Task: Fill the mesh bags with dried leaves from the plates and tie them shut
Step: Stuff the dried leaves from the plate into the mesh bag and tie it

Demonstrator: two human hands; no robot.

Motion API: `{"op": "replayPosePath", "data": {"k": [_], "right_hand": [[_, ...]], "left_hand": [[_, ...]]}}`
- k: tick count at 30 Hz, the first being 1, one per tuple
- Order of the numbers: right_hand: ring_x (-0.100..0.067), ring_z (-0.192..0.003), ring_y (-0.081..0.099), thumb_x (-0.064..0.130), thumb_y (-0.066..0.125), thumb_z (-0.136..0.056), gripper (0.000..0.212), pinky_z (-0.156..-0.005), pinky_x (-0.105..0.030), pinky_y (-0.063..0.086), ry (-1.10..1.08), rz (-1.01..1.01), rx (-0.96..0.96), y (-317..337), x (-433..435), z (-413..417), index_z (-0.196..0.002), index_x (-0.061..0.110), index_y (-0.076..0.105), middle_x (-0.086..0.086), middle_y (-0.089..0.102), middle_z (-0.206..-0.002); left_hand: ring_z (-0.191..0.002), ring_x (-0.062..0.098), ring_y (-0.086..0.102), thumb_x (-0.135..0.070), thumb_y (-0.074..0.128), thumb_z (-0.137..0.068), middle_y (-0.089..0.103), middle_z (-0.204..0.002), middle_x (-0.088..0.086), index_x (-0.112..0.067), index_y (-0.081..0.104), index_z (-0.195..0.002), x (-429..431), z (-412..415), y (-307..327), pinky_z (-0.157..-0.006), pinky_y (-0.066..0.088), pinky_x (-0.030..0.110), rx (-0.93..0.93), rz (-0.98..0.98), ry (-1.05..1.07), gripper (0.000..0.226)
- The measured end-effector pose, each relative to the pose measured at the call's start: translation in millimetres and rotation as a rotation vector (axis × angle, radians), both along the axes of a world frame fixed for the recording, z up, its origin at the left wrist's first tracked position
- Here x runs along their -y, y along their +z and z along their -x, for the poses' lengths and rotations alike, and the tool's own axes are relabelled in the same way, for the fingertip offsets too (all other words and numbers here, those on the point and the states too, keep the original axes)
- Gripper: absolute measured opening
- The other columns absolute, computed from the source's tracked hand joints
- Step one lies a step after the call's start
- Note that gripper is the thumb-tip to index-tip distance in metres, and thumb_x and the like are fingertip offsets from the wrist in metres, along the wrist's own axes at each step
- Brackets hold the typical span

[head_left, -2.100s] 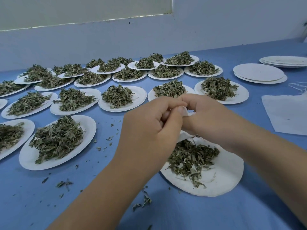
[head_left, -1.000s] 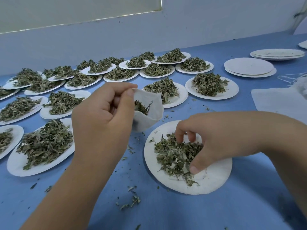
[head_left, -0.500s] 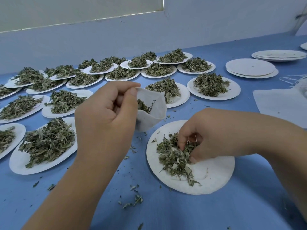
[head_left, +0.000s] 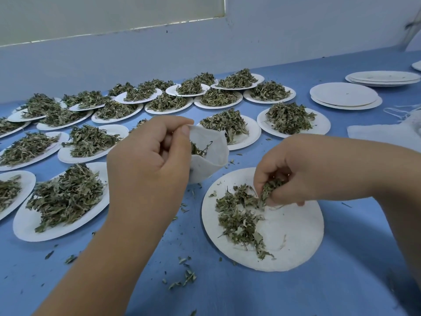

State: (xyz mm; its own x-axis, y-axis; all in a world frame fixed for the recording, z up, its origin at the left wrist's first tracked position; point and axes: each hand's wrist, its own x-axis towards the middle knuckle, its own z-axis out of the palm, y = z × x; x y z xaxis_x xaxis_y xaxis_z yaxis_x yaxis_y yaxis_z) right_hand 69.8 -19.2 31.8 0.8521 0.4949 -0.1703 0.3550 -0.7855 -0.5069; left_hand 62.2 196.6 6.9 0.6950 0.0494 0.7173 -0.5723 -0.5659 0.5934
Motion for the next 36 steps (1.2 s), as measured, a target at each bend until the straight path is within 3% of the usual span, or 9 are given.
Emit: {"op": "replayPosePath", "data": {"k": [5,12,15,18,20,25,36], "right_hand": [[-0.004,-0.055,0.066,0.033,0.074,-0.074,0.012,-0.058,-0.014,0.051,0.025,-0.176,0.05,8,3,2,-0.082,0.04,0.069,0.012,0.07,-0.07],[-0.009,-0.055,0.065,0.034,0.073,-0.067,0.016,-0.057,-0.021,0.053,-0.021,-0.439,0.202,11,-6,8,-0.083,0.035,0.071,0.004,0.066,-0.068],[-0.004,-0.053,0.061,0.04,0.072,-0.065,0.017,-0.055,-0.023,0.05,-0.103,-0.381,0.3,9,-13,10,-0.083,0.039,0.07,0.011,0.063,-0.068],[0.002,-0.065,0.055,0.04,0.073,-0.069,0.012,-0.061,-0.016,0.044,-0.156,-0.236,0.397,5,-21,11,-0.08,0.041,0.069,0.025,0.059,-0.079],[0.005,-0.071,0.052,0.04,0.072,-0.07,0.01,-0.062,-0.012,0.041,-0.167,-0.195,0.436,2,-26,12,-0.079,0.04,0.067,0.021,0.058,-0.076],[0.013,-0.067,0.051,0.039,0.075,-0.067,0.022,-0.061,-0.007,0.04,-0.22,-0.254,0.445,-2,-35,17,-0.086,0.041,0.066,0.02,0.052,-0.064],[0.007,-0.068,0.059,0.031,0.079,-0.069,0.023,-0.062,-0.013,0.047,-0.295,-0.351,0.466,-4,-41,18,-0.082,0.036,0.06,0.019,0.059,-0.076]], "left_hand": [[-0.056,0.006,0.047,-0.024,0.053,-0.093,0.051,-0.057,-0.005,-0.034,0.065,-0.093,3,-2,-5,-0.051,0.034,0.01,-0.005,-0.068,0.002,0.015],[-0.056,0.0,0.044,-0.023,0.053,-0.092,0.048,-0.056,-0.016,-0.021,0.071,-0.095,13,-2,-10,-0.054,0.031,0.009,-0.012,-0.178,0.003,0.019],[-0.054,0.0,0.041,-0.023,0.053,-0.091,0.044,-0.054,-0.015,-0.02,0.072,-0.093,16,-1,-9,-0.052,0.028,0.01,-0.013,-0.219,0.001,0.019],[-0.055,-0.002,0.04,-0.019,0.054,-0.09,0.04,-0.054,-0.019,-0.018,0.072,-0.092,18,0,-9,-0.054,0.029,0.009,-0.002,-0.249,0.001,0.018],[-0.056,0.001,0.04,-0.018,0.054,-0.089,0.039,-0.055,-0.019,-0.017,0.072,-0.09,19,1,-9,-0.054,0.029,0.011,-0.003,-0.261,-0.004,0.018],[-0.062,0.007,0.041,-0.017,0.055,-0.089,0.036,-0.054,-0.017,-0.017,0.072,-0.09,21,2,-7,-0.053,0.032,0.02,0.017,-0.312,-0.007,0.018],[-0.053,-0.001,0.04,-0.021,0.054,-0.088,0.035,-0.05,-0.016,-0.02,0.074,-0.093,20,1,-9,-0.051,0.029,0.011,-0.021,-0.257,-0.011,0.021]]}}
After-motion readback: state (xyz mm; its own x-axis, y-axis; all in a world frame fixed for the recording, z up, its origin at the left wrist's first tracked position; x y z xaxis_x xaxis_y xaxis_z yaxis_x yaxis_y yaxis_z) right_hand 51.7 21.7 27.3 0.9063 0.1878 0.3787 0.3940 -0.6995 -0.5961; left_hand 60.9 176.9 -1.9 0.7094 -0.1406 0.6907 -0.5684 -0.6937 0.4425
